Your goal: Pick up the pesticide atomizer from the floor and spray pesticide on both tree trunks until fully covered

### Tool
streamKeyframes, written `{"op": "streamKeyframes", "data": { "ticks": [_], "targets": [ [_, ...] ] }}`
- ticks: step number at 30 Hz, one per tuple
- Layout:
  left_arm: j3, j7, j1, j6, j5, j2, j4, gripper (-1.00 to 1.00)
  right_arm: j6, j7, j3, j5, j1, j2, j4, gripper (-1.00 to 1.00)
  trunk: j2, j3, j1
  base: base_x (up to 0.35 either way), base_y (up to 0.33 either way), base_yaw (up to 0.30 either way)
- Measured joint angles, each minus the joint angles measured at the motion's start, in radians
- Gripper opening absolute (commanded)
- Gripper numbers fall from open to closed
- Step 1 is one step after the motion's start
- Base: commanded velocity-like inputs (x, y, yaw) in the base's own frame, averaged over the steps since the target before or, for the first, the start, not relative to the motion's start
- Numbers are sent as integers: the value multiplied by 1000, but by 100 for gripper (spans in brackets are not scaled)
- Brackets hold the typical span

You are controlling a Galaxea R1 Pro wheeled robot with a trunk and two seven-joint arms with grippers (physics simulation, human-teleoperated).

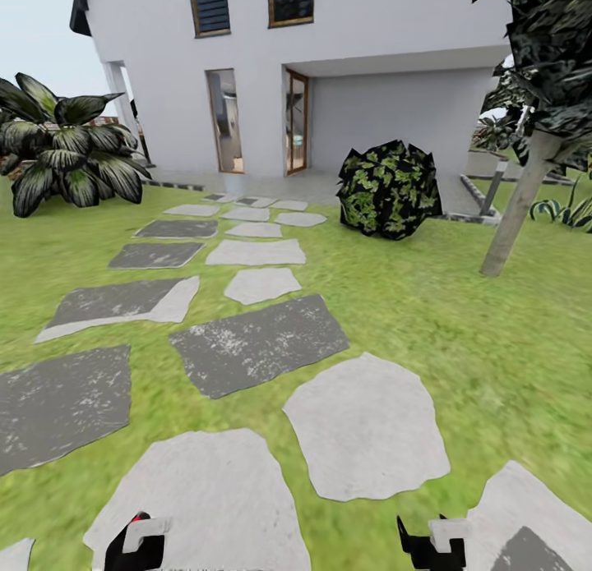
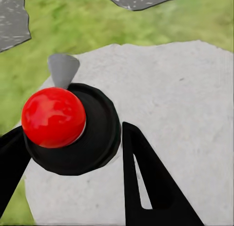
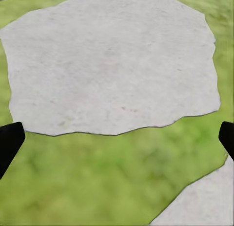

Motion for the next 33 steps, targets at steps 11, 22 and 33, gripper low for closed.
{"op": "streamKeyframes", "data": {
  "ticks": [11, 22, 33],
  "targets": [
    [0, 11, 0, 0, 2, -1, -1, -100, 0, 0, 0, 0, 0, 1, 0, 100, 0, 0, 0, 0, 0, 278],
    [91, 38, 0, 2, 14, -7, -1, -100, 0, 0, 0, 0, 0, 1, 0, 100, 0, 0, 0, 0, 0, 278],
    [101, 34, 0, 0, 4, -9, 1, -100, 0, 1, 0, 1, 0, 1, 0, 100, 0, 0, 0, 0, 0, 278]
  ]
}}
